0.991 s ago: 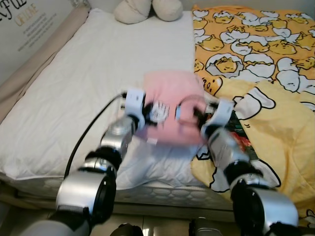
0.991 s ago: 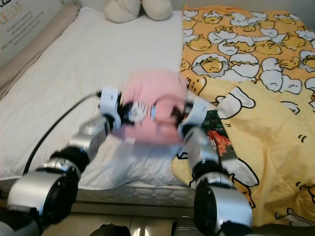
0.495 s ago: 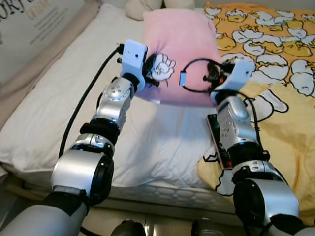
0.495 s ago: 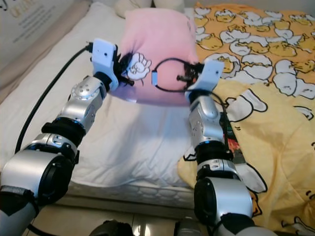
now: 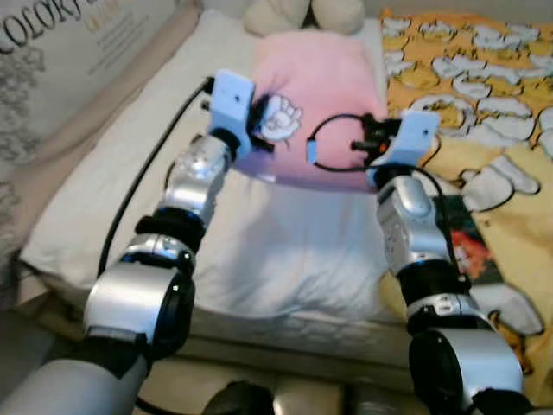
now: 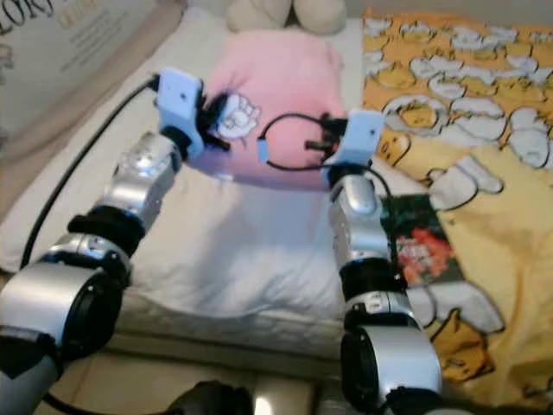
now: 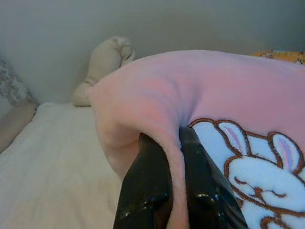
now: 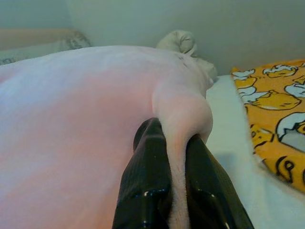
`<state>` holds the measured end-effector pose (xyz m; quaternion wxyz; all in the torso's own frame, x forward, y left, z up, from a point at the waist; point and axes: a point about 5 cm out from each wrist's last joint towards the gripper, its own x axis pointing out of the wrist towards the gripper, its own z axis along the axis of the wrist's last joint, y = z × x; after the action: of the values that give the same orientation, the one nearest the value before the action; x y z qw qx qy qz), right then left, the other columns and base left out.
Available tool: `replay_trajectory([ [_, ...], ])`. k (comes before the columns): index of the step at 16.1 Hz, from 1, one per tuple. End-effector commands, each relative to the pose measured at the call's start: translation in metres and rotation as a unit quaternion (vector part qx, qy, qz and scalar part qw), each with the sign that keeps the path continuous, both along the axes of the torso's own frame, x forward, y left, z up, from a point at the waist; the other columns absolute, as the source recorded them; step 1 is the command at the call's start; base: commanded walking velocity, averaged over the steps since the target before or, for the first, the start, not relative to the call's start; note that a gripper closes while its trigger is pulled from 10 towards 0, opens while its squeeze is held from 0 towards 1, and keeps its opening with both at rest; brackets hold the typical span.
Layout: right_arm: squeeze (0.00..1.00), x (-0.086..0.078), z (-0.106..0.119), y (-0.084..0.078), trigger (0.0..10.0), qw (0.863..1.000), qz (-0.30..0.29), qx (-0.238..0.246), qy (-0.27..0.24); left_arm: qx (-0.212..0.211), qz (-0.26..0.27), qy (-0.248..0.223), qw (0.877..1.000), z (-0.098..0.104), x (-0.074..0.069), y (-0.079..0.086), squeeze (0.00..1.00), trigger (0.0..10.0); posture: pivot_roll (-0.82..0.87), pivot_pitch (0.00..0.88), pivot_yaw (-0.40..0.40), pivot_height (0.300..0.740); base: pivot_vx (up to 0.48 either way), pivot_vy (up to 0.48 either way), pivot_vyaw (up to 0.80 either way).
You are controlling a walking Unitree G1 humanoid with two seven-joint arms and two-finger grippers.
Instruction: Clean up the room
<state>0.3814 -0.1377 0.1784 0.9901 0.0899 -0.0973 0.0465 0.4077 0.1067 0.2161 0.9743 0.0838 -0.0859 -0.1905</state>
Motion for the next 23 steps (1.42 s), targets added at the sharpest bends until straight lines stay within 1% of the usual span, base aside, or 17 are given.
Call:
replay_trajectory([
  [1, 0.0, -0.001, 0.009, -0.016, 10.0, 0.999, -0.036, 0.001, -0.024, -0.001, 0.023, -0.013, 1.0, 0.006, 0.002, 0.009, 0.0, 10.0, -0.23, 0.0, 0.099, 0.714, 0.0, 0.48, 0.0],
  [5, 0.0, -0.004, 0.005, -0.013, 10.0, 0.999, -0.033, -0.003, -0.021, 0.001, 0.025, 0.001, 1.0, -0.001, 0.002, 0.007, 0.0, 10.0, -0.23, 0.0, 0.102, 0.714, 0.0, 0.48, 0.0],
  [10, 0.0, -0.004, 0.003, -0.009, 10.0, 1.0, -0.025, -0.006, -0.017, 0.005, 0.031, 0.013, 0.999, -0.004, 0.003, 0.007, 0.0, 10.0, -0.23, 0.0, 0.105, 0.714, 0.0, 0.48, 0.0],
  [14, 0.0, -0.006, -0.001, -0.006, 10.0, 1.0, -0.018, -0.013, -0.014, 0.015, 0.028, 0.023, 0.999, -0.01, 0.002, 0.005, 0.0, 10.0, -0.23, 0.0, 0.105, 0.714, 0.0, 0.478, 0.0],
  [16, 0.0, -0.006, -0.002, -0.005, 10.0, 1.0, -0.017, -0.014, -0.012, 0.008, 0.026, 0.024, 0.999, -0.01, 0.002, 0.004, 0.0, 10.0, -0.23, 0.0, 0.105, 0.714, 0.0, 0.476, 0.0],
  [18, 0.0, -0.006, -0.003, -0.005, 10.0, 1.0, -0.015, -0.016, -0.011, -0.01, 0.028, 0.019, 0.999, -0.009, 0.002, 0.003, 0.0, 10.0, -0.23, 0.0, 0.104, 0.714, 0.0, 0.0, 0.0],
  [19, 0.0, -0.007, -0.003, -0.004, 10.0, 1.0, -0.012, -0.02, -0.012, -0.032, 0.027, 0.023, 0.999, -0.008, 0.002, 0.005, 0.0, 10.0, -0.23, 0.0, 0.101, 0.714, 0.0, 0.0, 0.0],
  [20, 0.0, -0.007, -0.003, -0.003, 10.0, 1.0, -0.01, -0.022, -0.013, -0.036, 0.032, 0.025, 0.999, -0.008, 0.002, 0.007, 0.0, 10.0, -0.23, 0.0, 0.1, 0.714, 0.48, 0.0, 0.0],
  [23, 0.0, -0.007, -0.005, -0.002, 10.0, 1.0, -0.007, -0.023, -0.009, -0.021, 0.035, 0.025, 0.999, -0.012, 0.001, 0.007, 0.0, 10.0, -0.23, 0.0, 0.098, 0.714, 0.48, 0.0, 0.0],
])
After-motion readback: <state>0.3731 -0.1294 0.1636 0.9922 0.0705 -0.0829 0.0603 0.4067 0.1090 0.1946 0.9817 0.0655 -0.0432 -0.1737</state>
